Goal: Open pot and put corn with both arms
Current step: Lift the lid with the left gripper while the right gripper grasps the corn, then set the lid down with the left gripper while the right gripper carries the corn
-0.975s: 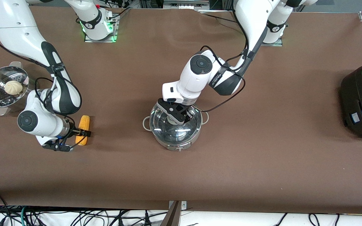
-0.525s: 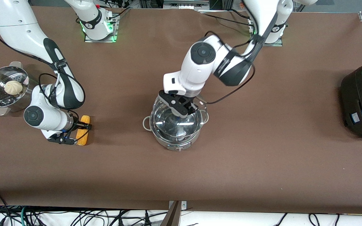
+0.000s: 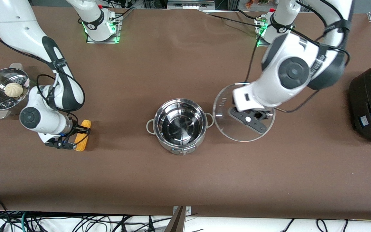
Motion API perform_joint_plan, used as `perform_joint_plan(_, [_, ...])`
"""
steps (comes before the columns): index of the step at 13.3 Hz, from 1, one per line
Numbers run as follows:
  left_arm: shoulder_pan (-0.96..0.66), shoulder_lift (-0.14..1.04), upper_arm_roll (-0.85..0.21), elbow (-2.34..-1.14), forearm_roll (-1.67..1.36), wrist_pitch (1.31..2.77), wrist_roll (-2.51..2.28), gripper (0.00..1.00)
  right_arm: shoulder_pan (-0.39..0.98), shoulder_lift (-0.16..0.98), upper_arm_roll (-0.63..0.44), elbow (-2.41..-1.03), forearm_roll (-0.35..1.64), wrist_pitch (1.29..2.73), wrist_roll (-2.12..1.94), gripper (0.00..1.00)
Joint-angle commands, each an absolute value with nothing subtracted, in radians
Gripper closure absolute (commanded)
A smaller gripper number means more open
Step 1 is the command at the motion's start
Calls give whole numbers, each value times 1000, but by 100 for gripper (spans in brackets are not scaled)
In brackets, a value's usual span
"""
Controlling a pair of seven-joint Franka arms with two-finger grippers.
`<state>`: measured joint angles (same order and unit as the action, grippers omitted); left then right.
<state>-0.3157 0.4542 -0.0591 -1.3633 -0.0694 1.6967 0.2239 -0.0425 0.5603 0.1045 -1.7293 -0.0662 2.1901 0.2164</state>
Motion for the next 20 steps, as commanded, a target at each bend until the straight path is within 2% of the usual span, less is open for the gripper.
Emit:
perform_joint_plan(1, [-195, 408, -77, -1497, -49, 1733, 449, 93, -45, 411, 198, -1622, -42, 1925, 254, 100])
perform_joint_plan(3, [-117, 375, -78, -1666, -49, 1883, 552, 88, -34, 419, 296, -1447, -15, 1782, 380, 100])
perform_joint_plan(4, [-100, 348, -78, -1777, -49, 1984, 587, 86, -9, 432, 337, -1383, -18, 1755, 432, 100])
perform_joint_plan(7, [-91, 304, -78, -2040, -49, 2277, 604, 82, 154, 518, 350, -1240, -17, 1796, 527, 100])
perform_joint_plan(8, [-91, 304, -80, -2083, -49, 2333, 604, 72, 205, 553, 348, -1211, -17, 1839, 564, 100])
perform_joint_plan(9, [-92, 304, -80, -2089, -51, 2344, 604, 30, 239, 587, 350, -1195, -15, 1892, 593, 100])
perform_joint_plan(10, [-91, 296, -80, -2083, -51, 2335, 604, 0, 271, 610, 348, -1189, -15, 1945, 613, 100])
perform_joint_plan(12, [-94, 246, -81, -2063, -61, 2277, 583, 0, 297, 650, 350, -1187, -15, 2005, 630, 100])
perform_joint_plan(14, [-100, 177, -83, -1985, -64, 2122, 463, 0, 322, 690, 350, -1187, -15, 2051, 629, 100])
perform_joint_plan(18, [-103, 68, -87, -1786, -54, 1806, 113, 0, 382, 778, 348, -1189, -15, 2132, 634, 100])
perform_joint_plan(20, [-92, 64, -77, -1622, -49, 1616, 30, 0, 391, 816, 348, -1190, -14, 2169, 634, 100])
